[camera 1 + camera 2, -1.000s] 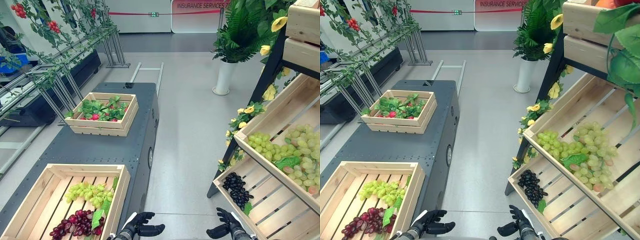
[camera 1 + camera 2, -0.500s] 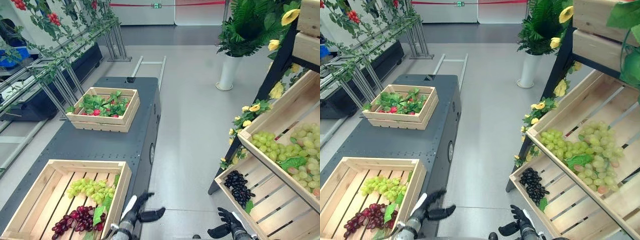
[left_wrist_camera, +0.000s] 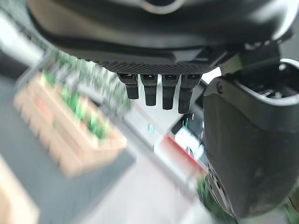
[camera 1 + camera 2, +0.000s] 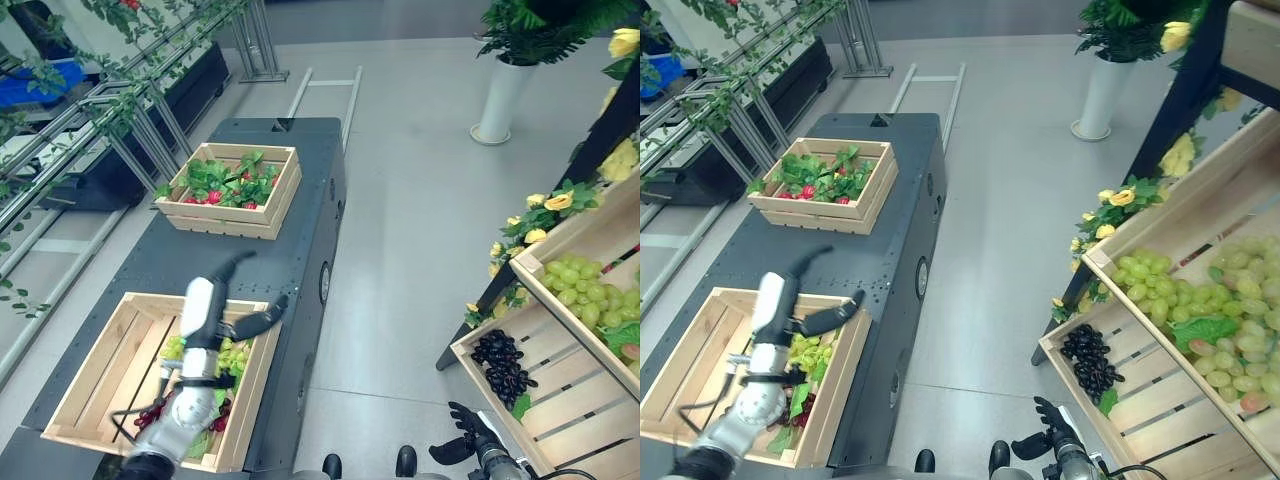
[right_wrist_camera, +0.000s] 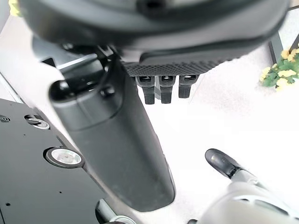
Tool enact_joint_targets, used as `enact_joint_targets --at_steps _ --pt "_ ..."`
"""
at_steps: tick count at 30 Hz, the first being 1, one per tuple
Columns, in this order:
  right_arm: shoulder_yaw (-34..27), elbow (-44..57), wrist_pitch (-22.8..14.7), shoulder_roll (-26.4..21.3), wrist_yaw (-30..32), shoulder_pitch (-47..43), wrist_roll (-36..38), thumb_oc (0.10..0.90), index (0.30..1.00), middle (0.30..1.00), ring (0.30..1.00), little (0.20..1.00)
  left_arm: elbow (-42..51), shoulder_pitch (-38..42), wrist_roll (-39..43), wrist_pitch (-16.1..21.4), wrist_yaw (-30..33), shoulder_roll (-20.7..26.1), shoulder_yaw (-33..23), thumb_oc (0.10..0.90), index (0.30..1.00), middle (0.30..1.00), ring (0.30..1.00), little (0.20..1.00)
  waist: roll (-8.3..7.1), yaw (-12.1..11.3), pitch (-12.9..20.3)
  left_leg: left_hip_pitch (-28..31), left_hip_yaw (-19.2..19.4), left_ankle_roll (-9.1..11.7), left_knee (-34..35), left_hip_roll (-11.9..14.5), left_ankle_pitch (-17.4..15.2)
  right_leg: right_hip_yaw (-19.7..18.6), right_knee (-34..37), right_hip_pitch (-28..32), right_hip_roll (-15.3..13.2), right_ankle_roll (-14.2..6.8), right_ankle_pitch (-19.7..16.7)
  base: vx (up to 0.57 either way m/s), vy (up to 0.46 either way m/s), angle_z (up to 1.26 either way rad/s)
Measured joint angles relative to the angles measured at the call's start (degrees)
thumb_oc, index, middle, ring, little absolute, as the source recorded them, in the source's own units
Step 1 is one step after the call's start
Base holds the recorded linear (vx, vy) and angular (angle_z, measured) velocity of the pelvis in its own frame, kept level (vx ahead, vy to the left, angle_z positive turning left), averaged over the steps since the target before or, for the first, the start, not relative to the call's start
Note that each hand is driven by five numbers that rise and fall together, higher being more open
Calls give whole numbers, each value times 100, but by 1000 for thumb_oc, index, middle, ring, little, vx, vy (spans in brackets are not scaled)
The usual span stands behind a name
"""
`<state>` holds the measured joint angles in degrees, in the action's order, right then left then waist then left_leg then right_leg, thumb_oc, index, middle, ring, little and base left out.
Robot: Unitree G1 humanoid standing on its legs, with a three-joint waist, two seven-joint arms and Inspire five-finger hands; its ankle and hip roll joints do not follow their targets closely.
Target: Pick up the fruits from the basket on one side to the basket on the other side
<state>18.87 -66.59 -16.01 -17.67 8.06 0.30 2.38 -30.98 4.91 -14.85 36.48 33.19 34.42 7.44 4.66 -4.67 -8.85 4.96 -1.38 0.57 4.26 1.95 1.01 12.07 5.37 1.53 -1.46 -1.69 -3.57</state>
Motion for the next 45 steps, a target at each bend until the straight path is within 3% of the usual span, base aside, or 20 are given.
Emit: enact_joint_targets --at_steps 5,12,16,21,25,30,35,37,45 --pt "27 2 21 -21 8 -225 8 800 900 900 900 900 169 328 -87 -426 227 444 5 800 900 900 900 900 69 -137 -392 -210 -144 20 -169 -45 15 197 -23 -46 -44 -33 10 -17 53 22" --pt "191 5 20 -252 18 -774 25 800 900 900 900 900 -21 759 -709 -788 760 1258 141 800 900 900 900 900 -78 -242 -1005 -953 -161 54 -723 -133 -4 272 -583 -755 -132 49 99 -118 85 5" --pt "225 -8 25 -325 161 -1375 41 800 900 900 900 900 -599 1655 -700 -979 1199 1610 291 800 900 900 900 900 -216 -285 -1641 -1466 -139 28 -1410 -212 -192 273 -1748 -1438 -310 90 542 -93 113 11" --pt "397 186 -30 -413 273 -1813 279 800 900 900 900 900 -1075 2248 -742 -1189 1476 1878 613 800 900 900 900 900 -357 -286 -1998 -2390 -32 -3 -2844 -318 -782 216 -3208 -2341 -592 180 1148 -71 118 5" --pt "508 467 -27 -473 324 -1831 260 800 900 900 900 900 -1415 2329 -793 -1467 1663 1900 691 800 900 900 900 900 -378 -254 -2016 -3002 68 -52 -3881 -309 -1240 62 -4113 -2898 -676 187 1520 3 130 -4" --pt "702 786 -23 -504 326 -1910 264 800 900 900 900 900 -1757 2739 -931 -1882 1812 2136 870 800 900 900 900 900 -558 -239 -2112 -3825 135 -44 -4983 -224 -1617 23 -5081 -3660 -735 265 1830 -14 83 -3" --pt "766 1188 -41 -635 435 -1947 250 800 900 900 900 900 -1912 2939 -1397 -2168 1933 2306 1136 800 900 900 900 900 -684 -132 -2166 -4428 135 -44 -5611 -135 -1770 21 -5546 -4181 -730 295 1916 24 93 -1" --pt "831 1481 -44 -757 454 -1956 251 800 900 900 900 900 -1918 3094 -1700 -2308 1948 2602 1513 800 900 900 900 900 -727 -54 -2173 -4766 134 -31 -5822 -96 -1790 40 -5699 -4467 -722 297 1913 16 36 6" --pt "830 1761 -185 -804 613 -1963 254 800 900 900 900 900 -1991 3444 -2093 -2492 1791 2900 1803 800 900 900 900 900 -814 41 -2167 -5368 9 -57 -6058 -80 -1784 78 -5805 -4953 -650 300 1898 16 7 4"
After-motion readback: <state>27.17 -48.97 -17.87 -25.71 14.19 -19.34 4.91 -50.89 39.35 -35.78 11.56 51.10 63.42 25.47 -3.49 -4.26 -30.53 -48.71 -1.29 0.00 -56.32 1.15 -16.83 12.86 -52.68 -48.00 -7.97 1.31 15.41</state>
